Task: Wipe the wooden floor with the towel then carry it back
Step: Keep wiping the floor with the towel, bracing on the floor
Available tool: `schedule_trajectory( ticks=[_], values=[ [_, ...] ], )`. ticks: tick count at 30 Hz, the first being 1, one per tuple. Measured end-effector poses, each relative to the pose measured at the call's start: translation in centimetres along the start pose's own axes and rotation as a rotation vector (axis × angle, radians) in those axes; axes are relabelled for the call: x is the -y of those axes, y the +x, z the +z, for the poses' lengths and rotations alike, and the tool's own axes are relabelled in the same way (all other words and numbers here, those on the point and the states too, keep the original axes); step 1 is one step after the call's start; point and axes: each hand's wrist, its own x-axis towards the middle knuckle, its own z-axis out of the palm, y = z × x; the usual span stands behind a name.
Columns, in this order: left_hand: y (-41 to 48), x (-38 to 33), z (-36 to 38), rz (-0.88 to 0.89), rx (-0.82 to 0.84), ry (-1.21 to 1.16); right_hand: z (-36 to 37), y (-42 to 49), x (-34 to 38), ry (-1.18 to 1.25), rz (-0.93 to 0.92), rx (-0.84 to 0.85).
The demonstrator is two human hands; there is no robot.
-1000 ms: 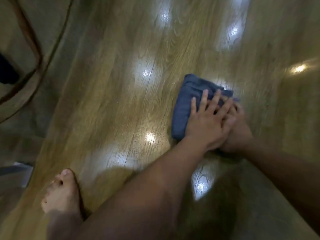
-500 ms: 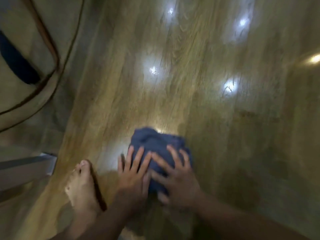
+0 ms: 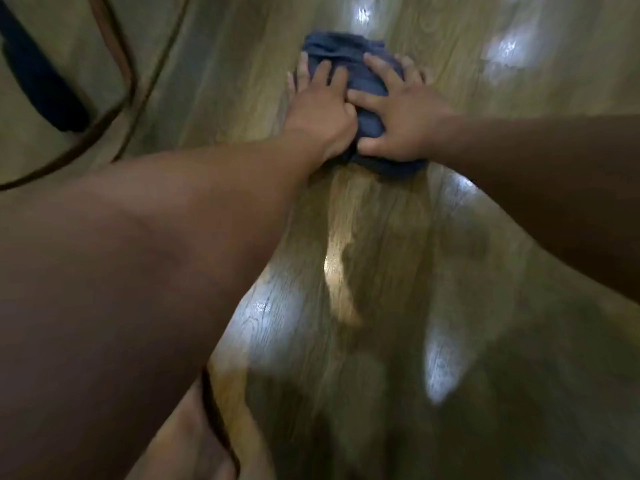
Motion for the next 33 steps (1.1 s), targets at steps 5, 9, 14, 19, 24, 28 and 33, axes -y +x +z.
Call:
schedule_trajectory(
  ticks=[5,9,14,19,24,28,33],
  values=[
    [-13.6,-1.4,2.0,0.019,-0.097,-0.150,3.4,-12.0,7.4,0.148,0.108,-0.217],
    [-27.5,-3.8,4.5,0.021,0.016,-0.125,6.7,-24.8,12.4,0.347,-0.058,-0.232],
    [-26.6,-5.4,4.7,-0.043,0.020,-0.169,6.5,-24.1,9.1,0.388,-0.196,-0.191],
    [-18.5,-5.7,3.8,-0.015,0.020,-0.102,4.9,-17.7,4.7,0.318,-0.182,-0.235],
    [-10.3,-6.1,2.7,-0.023,-0.027,-0.077,2.3,-11.3,0.2,0.252,-0.126,-0.149],
    [-9.2,-6.0,2.9,0.000,-0.080,-0.087,2.2,-10.3,-0.3,0.251,-0.126,-0.178],
    [-9.2,-6.1,2.9,0.013,-0.127,-0.106,1.9,-10.3,-0.2,0.248,-0.107,-0.184]
  ],
)
